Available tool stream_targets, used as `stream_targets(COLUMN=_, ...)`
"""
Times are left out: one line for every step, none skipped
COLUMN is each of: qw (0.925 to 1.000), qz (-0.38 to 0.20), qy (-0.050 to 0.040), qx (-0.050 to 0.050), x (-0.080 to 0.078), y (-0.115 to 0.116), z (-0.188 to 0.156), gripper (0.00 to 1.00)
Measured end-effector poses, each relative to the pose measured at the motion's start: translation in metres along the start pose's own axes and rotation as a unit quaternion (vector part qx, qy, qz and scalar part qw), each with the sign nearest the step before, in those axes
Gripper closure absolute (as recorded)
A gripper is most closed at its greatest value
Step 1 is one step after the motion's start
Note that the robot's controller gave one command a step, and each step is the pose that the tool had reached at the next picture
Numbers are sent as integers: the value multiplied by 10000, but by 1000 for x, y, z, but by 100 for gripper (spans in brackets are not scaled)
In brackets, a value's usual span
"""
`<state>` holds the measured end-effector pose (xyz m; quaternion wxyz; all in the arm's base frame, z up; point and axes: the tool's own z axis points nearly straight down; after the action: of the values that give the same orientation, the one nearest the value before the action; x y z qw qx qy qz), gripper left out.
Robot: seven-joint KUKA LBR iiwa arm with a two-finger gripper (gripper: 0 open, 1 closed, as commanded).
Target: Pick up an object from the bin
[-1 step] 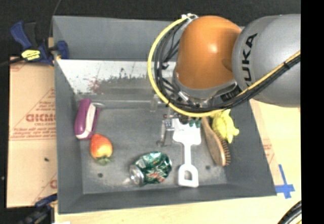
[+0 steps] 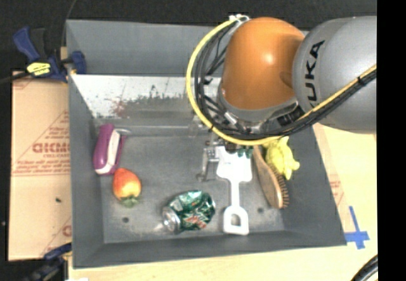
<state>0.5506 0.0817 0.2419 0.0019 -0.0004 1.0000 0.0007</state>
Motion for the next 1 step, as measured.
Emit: stream_targets(qw=9880, qz=-1547, qy=-8, qx=3, x=27, y=4, z=98, gripper=0)
